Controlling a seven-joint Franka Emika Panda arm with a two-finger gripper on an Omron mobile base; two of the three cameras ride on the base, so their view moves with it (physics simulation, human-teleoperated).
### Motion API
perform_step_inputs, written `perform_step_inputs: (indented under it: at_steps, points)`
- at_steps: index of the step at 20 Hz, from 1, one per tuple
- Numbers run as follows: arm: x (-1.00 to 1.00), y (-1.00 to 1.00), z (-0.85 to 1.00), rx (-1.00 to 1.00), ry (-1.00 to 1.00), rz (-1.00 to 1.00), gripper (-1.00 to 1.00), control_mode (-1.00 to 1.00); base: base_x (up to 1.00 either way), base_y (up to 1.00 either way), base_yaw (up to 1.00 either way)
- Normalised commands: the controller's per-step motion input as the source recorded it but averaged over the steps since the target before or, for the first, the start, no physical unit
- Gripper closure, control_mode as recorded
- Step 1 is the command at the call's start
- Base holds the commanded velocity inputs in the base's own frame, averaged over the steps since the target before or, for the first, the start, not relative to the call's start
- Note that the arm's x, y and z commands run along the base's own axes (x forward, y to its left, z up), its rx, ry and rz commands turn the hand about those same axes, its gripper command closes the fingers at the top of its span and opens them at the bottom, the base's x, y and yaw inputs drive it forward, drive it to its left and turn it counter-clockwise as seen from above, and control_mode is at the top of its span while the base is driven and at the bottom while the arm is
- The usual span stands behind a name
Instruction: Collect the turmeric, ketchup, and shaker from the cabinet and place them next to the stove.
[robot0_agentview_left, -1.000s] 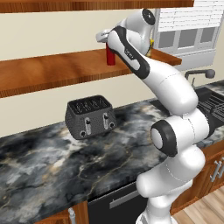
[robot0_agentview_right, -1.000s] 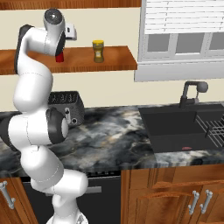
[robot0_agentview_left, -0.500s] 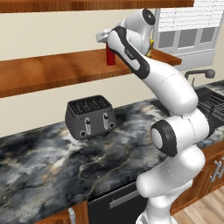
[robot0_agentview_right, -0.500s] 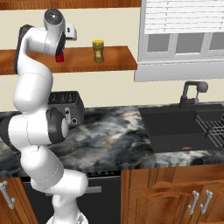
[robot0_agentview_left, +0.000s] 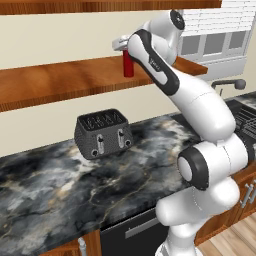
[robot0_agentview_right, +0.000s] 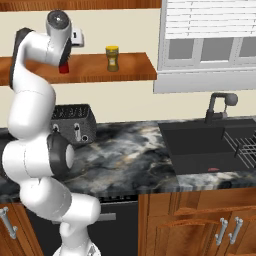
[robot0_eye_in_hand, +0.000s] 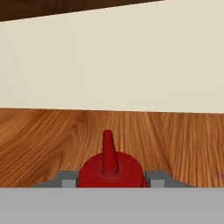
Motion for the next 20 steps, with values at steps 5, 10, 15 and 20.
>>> perform_step_inputs:
  at_steps: [5,10,15,20]
  points:
    - [-0.91,-0.05,0.0,0.03,-0.1,0.08,1.0,-1.0,0.0,0.0,0.0]
    - [-1.0,-0.44,0.02,0.02,-0.09,0.06,1.0,-1.0,0.0,0.0,0.0]
    - [-1.0,-0.7,0.09,0.01,-0.03,0.02,1.0,-1.0,0.0,0.0,0.0]
    - [-1.0,-0.77,0.0,0.02,-0.01,0.03,1.0,-1.0,0.0,0.0,0.0]
